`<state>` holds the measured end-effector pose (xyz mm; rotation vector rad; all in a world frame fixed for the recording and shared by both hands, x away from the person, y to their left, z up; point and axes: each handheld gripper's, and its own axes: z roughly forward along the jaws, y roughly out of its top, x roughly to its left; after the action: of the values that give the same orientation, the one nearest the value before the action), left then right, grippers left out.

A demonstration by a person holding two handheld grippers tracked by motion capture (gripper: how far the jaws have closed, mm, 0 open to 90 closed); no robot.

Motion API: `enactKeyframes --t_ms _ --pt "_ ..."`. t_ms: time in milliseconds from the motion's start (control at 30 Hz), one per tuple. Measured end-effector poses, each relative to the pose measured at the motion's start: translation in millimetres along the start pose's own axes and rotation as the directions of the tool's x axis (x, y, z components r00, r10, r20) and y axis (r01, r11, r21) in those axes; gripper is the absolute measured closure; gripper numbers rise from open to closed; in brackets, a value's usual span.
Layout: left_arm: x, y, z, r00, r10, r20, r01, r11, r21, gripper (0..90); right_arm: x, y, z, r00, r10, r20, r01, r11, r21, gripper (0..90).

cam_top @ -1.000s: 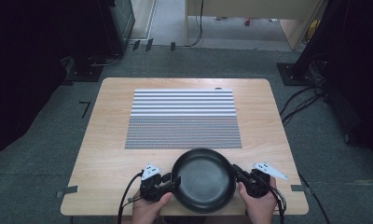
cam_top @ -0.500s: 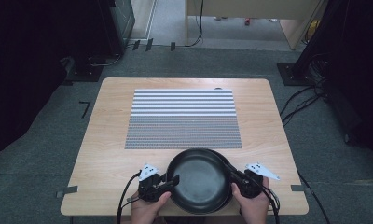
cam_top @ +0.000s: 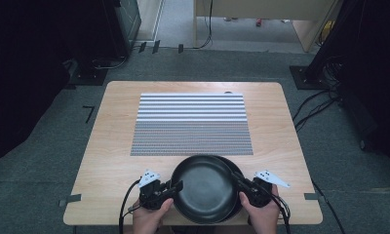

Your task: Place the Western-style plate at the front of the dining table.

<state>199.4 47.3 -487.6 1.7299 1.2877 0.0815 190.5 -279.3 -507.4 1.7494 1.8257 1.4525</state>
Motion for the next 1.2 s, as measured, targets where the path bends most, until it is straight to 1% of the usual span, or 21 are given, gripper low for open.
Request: enactKeyframes --t_ms 100,133,267,367,400,433,500,600,633,667,700,733,767,867,900,933,1000,1100,1133,1167,1200 --pt "2.0 0.8 -1.8 1.0000 -0.004 0.004 0.004 1.0000 -0.002 67.0 0.2 -0.5 1.2 0.9999 0.006 -0.014 -0.006 1.000 0.003 77.6" --pt "4.8 1.3 -2.2 0.9998 -0.011 0.017 0.011 0.9999 0.003 67.3 0.4 -0.9 2.0 0.9996 0.013 -0.026 -0.013 1.000 0.011 76.5" --pt "6.3 1.1 -2.0 0.9996 -0.017 0.024 0.017 0.9999 0.005 67.6 -0.8 -0.4 2.2 0.9992 0.023 -0.034 -0.023 1.000 0.016 76.4" --pt "8.4 1.1 -2.0 0.9989 -0.028 0.038 0.028 0.9996 0.005 68.5 -5.5 0.3 2.7 0.9959 0.062 -0.066 -0.059 0.997 0.046 76.3" --pt "10.3 1.4 -1.9 0.9980 -0.038 0.050 0.038 0.9993 0.007 68.9 -6.8 0.3 3.6 0.9943 0.077 -0.074 -0.072 0.995 0.072 76.2" --pt "10.3 1.4 -1.9 0.9980 -0.038 0.050 0.038 0.9993 0.007 69.2 -7.9 0.0 4.5 0.9917 0.097 -0.084 -0.089 0.991 0.101 74.4" --pt "11.4 1.4 -2.0 0.9974 -0.044 0.057 0.044 0.9990 0.008 69.6 -10.5 -0.5 4.8 0.9856 0.138 -0.098 -0.127 0.986 0.111 74.9" --pt "13.5 1.5 -1.3 0.9964 -0.044 0.073 0.044 0.9990 0.011 69.9 -14.3 -0.2 5.3 0.9778 0.174 -0.116 -0.160 0.980 0.121 76.8" --pt "13.5 1.5 -1.3 0.9964 -0.044 0.073 0.044 0.9990 0.011 69.9 -14.3 -0.2 5.3 0.9778 0.174 -0.116 -0.160 0.980 0.121 76.8" --pt "14.5 1.4 -1.1 0.9955 -0.048 0.082 0.047 0.9988 0.013 70.0 -16.5 0.4 5.1 0.9701 0.206 -0.128 -0.189 0.973 0.135 78.3" --pt "14.5 1.4 -1.1 0.9955 -0.048 0.082 0.047 0.9988 0.013 70.2 -16.5 0.4 5.1 0.9701 0.206 -0.128 -0.189 0.973 0.135 78.3" --pt "14.8 1.2 -1.0 0.9952 -0.050 0.085 0.049 0.9987 0.013 70.2 -18.8 0.4 5.2 0.9622 0.235 -0.137 -0.216 0.966 0.141 79.4" --pt "14.4 1.1 -1.1 0.9954 -0.047 0.083 0.046 0.9989 0.013 70.2 -19.8 0.3 5.1 0.9574 0.252 -0.142 -0.231 0.962 0.145 79.9" --pt "10.9 0.4 -1.3 0.9963 -0.029 0.081 0.028 0.9995 0.012 70.3 -21.6 0.1 4.7 0.9486 0.280 -0.148 -0.260 0.955 0.142 81.0" --pt "10.9 0.4 -1.3 0.9963 -0.029 0.081 0.028 0.9995 0.012 70.3 -21.6 0.1 4.7 0.9486 0.280 -0.148 -0.260 0.955 0.142 81.0" --pt "8.5 -0.9 0.7 0.9966 -0.019 0.080 0.017 0.9995 0.026 70.0 -23.8 -0.1 3.6 0.9422 0.300 -0.150 -0.282 0.951 0.128 81.7" --pt "8.2 -2.9 3.1 0.9955 -0.032 0.090 0.029 0.9989 0.036 69.4 -26.1 0.7 2.3 0.9386 0.314 -0.143 -0.298 0.947 0.122 82.5" --pt "7.0 -3.5 4.3 0.9947 -0.032 0.098 0.028 0.9988 0.041 69.5 -27.9 1.3 0.6 0.9359 0.323 -0.141 -0.309 0.945 0.110 82.9" --pt "5.8 -3.6 4.3 0.9950 -0.030 0.095 0.026 0.9987 0.043 69.4 -30.3 0.9 -0.6 0.9264 0.348 -0.143 -0.335 0.936 0.109 83.6" --pt "5.8 -3.6 4.3 0.9950 -0.030 0.095 0.026 0.9987 0.043 69.4 -30.3 0.9 -0.6 0.9264 0.348 -0.143 -0.335 0.936 0.109 83.6" --pt "5.8 -3.6 4.2 0.9949 -0.031 0.096 0.027 0.9987 0.043 69.4 -31.4 0.6 -0.8 0.9150 0.374 -0.151 -0.360 0.926 0.114 83.9"
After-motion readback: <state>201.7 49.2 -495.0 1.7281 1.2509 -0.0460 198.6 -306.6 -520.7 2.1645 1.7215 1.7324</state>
